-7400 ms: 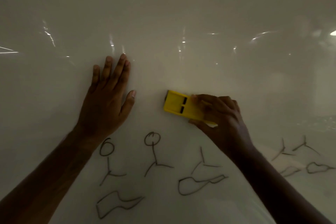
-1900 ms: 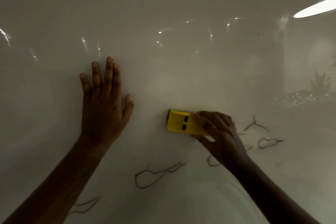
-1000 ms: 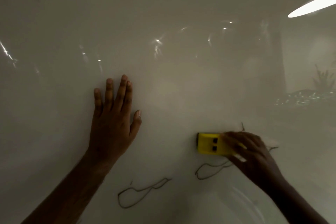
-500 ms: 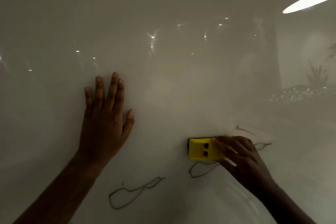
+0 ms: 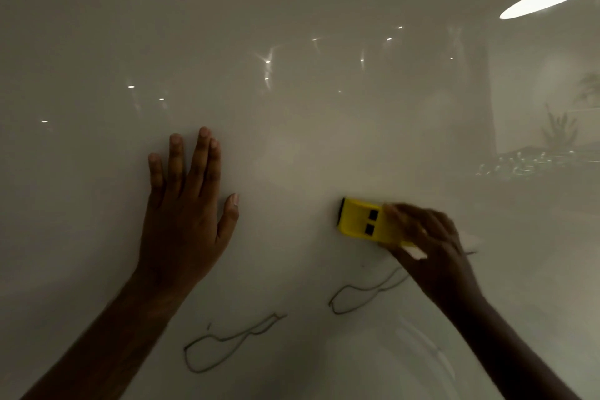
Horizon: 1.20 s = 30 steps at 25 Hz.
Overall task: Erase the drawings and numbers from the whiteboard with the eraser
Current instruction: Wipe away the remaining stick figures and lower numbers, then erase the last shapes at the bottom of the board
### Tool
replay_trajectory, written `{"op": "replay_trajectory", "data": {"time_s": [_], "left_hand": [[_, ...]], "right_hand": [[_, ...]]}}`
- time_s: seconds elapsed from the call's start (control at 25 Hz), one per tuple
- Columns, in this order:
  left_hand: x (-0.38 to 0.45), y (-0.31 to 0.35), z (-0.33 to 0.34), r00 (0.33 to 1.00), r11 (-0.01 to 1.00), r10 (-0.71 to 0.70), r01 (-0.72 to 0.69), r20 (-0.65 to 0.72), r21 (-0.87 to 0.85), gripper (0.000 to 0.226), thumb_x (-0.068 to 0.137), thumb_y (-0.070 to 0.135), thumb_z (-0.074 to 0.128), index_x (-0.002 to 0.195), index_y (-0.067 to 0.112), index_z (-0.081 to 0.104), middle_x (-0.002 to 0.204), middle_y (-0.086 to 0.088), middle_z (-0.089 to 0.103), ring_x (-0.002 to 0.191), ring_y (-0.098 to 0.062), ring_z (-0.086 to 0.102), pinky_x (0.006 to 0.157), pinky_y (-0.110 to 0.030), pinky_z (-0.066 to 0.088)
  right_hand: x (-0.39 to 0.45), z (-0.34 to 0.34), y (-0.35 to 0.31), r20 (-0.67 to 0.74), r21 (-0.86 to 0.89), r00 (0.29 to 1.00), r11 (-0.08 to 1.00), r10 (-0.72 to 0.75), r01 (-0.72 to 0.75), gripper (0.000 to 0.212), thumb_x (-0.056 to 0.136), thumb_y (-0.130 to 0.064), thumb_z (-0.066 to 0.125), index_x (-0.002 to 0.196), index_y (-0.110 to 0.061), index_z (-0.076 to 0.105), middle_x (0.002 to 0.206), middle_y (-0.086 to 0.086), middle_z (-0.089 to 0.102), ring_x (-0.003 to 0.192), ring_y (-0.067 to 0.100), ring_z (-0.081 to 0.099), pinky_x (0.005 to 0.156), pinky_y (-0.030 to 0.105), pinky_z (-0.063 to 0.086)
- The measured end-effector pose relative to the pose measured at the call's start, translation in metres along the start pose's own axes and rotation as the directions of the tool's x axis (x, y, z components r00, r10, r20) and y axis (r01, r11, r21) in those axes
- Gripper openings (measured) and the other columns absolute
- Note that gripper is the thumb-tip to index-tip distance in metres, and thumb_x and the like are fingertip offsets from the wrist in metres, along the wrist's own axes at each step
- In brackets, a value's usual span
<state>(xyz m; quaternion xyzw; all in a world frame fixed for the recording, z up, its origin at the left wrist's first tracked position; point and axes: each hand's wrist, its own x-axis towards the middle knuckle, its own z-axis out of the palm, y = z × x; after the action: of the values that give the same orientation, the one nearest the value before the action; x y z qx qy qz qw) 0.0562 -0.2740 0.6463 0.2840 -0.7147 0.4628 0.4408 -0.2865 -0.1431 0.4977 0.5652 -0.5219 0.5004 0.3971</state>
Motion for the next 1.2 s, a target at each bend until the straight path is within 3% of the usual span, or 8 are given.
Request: {"op": "replay_trajectory", "data": {"time_s": [0.12,0.4,0.56,0.64,0.84,0.96,1.04,1.2], "left_hand": [[0.000,0.001,0.002,1.000,1.000,0.005,-0.005,0.008,-0.002,0.077,0.109,0.040,0.038,0.171,0.000,0.016,0.181,-0.019,0.011,0.165,-0.050,0.011,0.134,-0.059,-0.002],[0.001,0.011,0.003,1.000,1.000,-0.015,0.016,0.020,-0.019,0.078,0.108,0.041,0.038,0.171,-0.001,0.017,0.181,-0.020,0.011,0.163,-0.055,0.009,0.134,-0.063,0.001],[0.002,0.023,0.008,1.000,1.000,0.002,-0.001,0.030,-0.030,0.079,0.109,0.042,0.038,0.171,0.000,0.015,0.181,-0.019,0.010,0.163,-0.056,0.007,0.134,-0.064,0.001],[0.002,0.025,0.009,0.999,1.000,0.007,-0.006,0.031,-0.031,0.079,0.109,0.042,0.038,0.171,0.000,0.014,0.181,-0.019,0.009,0.164,-0.056,0.007,0.135,-0.062,0.000],[0.001,0.027,0.008,0.999,0.999,0.026,-0.025,0.027,-0.026,0.079,0.108,0.041,0.039,0.171,-0.001,0.015,0.181,-0.020,0.010,0.164,-0.055,0.009,0.134,-0.062,0.000],[0.001,0.028,0.007,0.999,0.999,0.023,-0.022,0.032,-0.026,0.080,0.108,0.041,0.039,0.171,-0.001,0.015,0.181,-0.020,0.011,0.163,-0.055,0.010,0.134,-0.062,0.001],[0.001,0.029,0.008,0.999,1.000,0.016,-0.016,0.033,-0.027,0.079,0.108,0.041,0.039,0.171,-0.001,0.015,0.181,-0.020,0.011,0.163,-0.055,0.010,0.134,-0.063,0.002],[0.002,0.032,0.008,0.999,0.999,0.020,-0.019,0.025,-0.037,0.078,0.109,0.041,0.037,0.171,-0.001,0.015,0.180,-0.020,0.012,0.163,-0.056,0.011,0.135,-0.063,0.002]], "right_hand": [[-0.050,-0.007,0.026,0.069,-0.046,0.997,0.998,-0.037,0.040,0.051,0.097,-0.043,0.062,0.142,-0.019,0.063,0.142,-0.001,0.062,0.121,0.028,0.059,0.102,0.041,0.047],[-0.014,-0.034,0.071,-0.072,0.016,0.923,0.925,0.379,-0.379,0.069,0.083,-0.019,0.083,0.147,-0.018,0.058,0.137,0.006,0.061,0.120,0.028,0.055,0.097,0.034,0.042],[-0.020,-0.018,0.043,-0.040,0.022,0.980,0.980,0.197,-0.196,0.056,0.091,-0.030,0.079,0.143,-0.014,0.062,0.139,-0.001,0.060,0.124,0.016,0.051,0.107,0.025,0.040],[-0.051,-0.018,0.049,0.030,0.002,0.990,0.991,0.134,-0.135,0.056,0.093,-0.038,0.069,0.142,-0.014,0.062,0.142,-0.002,0.059,0.126,0.021,0.055,0.109,0.031,0.043],[-0.097,-0.033,0.088,-0.013,-0.005,0.936,0.936,0.351,-0.351,0.058,0.093,-0.041,0.070,0.142,-0.014,0.062,0.136,-0.002,0.059,0.120,0.033,0.058,0.105,0.022,0.040],[-0.072,-0.036,0.090,-0.106,0.034,0.859,0.865,0.500,-0.500,0.062,0.086,-0.026,0.080,0.144,-0.014,0.061,0.133,0.008,0.062,0.121,0.029,0.056,0.099,0.036,0.046],[-0.050,-0.032,0.080,-0.143,0.082,0.851,0.863,0.506,-0.499,0.066,0.081,-0.018,0.083,0.143,-0.012,0.062,0.133,0.007,0.062,0.121,0.020,0.054,0.097,0.039,0.049],[-0.067,-0.012,0.048,-0.057,0.075,0.935,0.935,0.350,-0.346,0.060,0.086,-0.027,0.084,0.140,-0.011,0.064,0.134,-0.004,0.058,0.121,0.014,0.051,0.106,0.019,0.040]]}}
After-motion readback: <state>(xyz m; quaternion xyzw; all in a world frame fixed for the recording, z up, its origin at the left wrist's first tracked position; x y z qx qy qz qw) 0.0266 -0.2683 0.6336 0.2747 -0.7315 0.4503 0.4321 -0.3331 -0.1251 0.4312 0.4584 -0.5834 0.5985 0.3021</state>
